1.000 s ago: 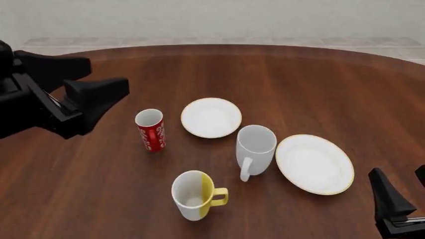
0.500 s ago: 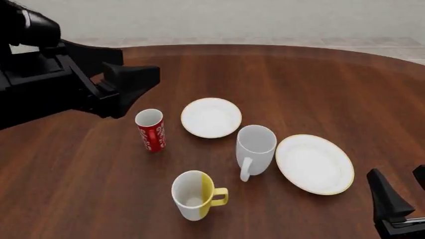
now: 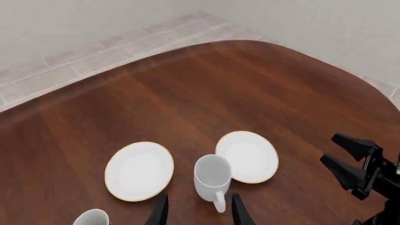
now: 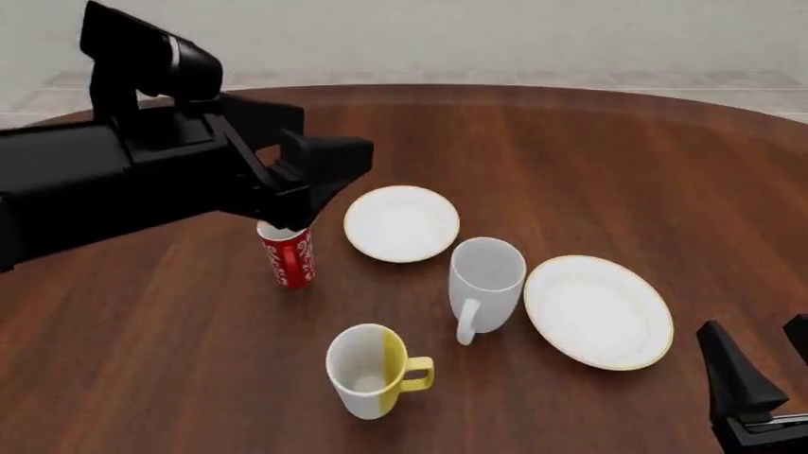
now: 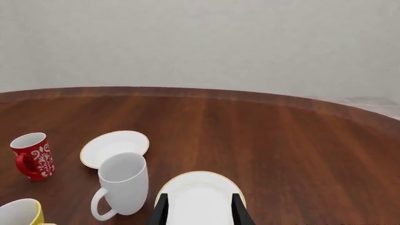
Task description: Put the white mug on the left plate.
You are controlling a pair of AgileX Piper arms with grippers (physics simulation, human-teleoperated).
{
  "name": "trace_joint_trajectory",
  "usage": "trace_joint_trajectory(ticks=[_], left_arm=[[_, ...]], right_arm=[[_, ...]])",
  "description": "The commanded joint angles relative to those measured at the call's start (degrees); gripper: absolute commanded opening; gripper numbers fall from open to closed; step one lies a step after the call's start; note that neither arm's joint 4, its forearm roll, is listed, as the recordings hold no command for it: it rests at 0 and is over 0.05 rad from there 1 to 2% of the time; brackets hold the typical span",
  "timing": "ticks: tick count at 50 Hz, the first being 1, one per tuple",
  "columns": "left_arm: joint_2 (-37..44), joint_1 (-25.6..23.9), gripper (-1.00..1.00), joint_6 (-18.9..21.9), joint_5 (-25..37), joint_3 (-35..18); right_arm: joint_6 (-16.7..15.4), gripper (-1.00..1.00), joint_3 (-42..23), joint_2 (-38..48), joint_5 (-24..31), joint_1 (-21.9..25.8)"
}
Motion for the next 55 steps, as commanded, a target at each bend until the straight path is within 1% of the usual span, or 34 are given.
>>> trace_joint_trajectory(ticks=[1,7,15,19,26,43,55], left_arm=[[2.67,-1.29,1.00,-0.96,-1.40,-0.32],[3.95,-1.56,1.00,-3.02,-1.22,-1.24],[4.98,-1.41,1.00,-4.21,-1.00,-1.55],[5.48,-2.17,1.00,-4.60,-1.25,-1.91],[6.52,-2.16,1.00,-5.76,-2.20,-0.82],[8.05,-0.91,1.00,-5.62,-5.34,2.12],[9.71,-0.59,1.00,-5.82,-7.11,2.73]], right_arm=[[0.31,1.00,0.02,0.00,0.03,0.07],[0.34,1.00,0.02,0.00,0.34,0.07],[0.70,1.00,0.01,0.00,0.48,-0.28],[1.21,1.00,0.02,0.00,0.79,-0.48],[1.14,1.00,0.03,0.00,1.15,-0.28],[1.07,1.00,0.03,0.00,1.35,-0.12],[1.13,1.00,0.03,0.00,1.35,-0.17]])
